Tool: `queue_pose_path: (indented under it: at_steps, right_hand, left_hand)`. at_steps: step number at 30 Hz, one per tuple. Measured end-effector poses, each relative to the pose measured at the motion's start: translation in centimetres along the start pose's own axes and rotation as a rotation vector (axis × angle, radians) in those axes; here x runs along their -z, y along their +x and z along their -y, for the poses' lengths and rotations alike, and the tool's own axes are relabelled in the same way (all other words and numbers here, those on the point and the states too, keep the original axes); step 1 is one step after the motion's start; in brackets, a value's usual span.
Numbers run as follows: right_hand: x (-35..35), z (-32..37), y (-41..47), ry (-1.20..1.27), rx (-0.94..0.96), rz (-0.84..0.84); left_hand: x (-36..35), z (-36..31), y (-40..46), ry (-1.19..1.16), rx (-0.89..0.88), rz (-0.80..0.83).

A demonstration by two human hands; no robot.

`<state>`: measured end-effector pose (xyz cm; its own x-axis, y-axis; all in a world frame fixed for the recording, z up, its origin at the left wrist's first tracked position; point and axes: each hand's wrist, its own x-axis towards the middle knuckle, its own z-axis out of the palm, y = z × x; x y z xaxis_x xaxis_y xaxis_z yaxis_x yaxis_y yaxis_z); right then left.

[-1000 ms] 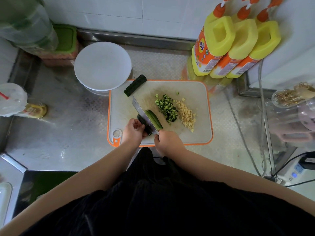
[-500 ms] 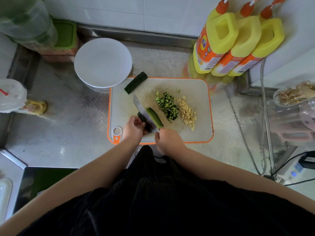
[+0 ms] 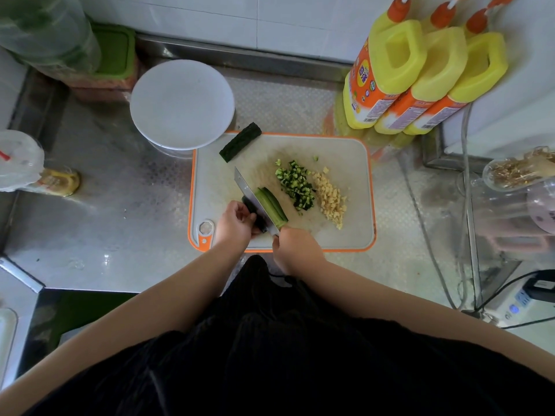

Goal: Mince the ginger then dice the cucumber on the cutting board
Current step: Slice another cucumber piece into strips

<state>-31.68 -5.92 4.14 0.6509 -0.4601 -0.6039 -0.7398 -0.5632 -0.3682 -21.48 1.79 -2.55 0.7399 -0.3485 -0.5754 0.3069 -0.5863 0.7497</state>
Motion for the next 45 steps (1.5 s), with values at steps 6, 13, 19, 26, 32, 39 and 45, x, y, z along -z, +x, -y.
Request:
queue_pose_path:
  at_steps: [6, 13, 19, 26, 32, 39, 45]
  right_hand:
    - [0.0, 1.0, 0.8, 0.013, 0.016, -0.015]
    - [-0.7, 0.4, 0.5, -0.007, 0.002, -0.012]
    - [-0.8, 0.1, 0.6, -0.020, 0.009, -0.016]
    - [-1.4, 0.2, 1.4, -0.017, -0.023, -0.004]
    - [-1.8, -0.7, 0.8, -0.103, 0.002, -0.012]
    - [-2.2, -0.2, 2.1, -0.058, -0.029, 0.006]
    - [-2.6, -0.7, 1.7, -0.076, -0.052, 0.019]
  left_hand:
    - [0.1, -0.2, -0.3, 0.001, 0.005, 0.003]
    - [0.1, -0.2, -0.3, -0.024, 0.019, 0.009]
    - [0.2, -0.3, -0.3, -0.027, 0.014, 0.017]
    - [0.1, -0.3, -0.3, -0.044, 0.024, 0.029]
    - [0.0, -0.1, -0.2, -0.041, 0.036, 0.021]
    - [0.1, -0.4, -0.3, -0.027, 0.034, 0.022]
    - [0.0, -0.3, -0.3, -0.028, 0.032, 0.025]
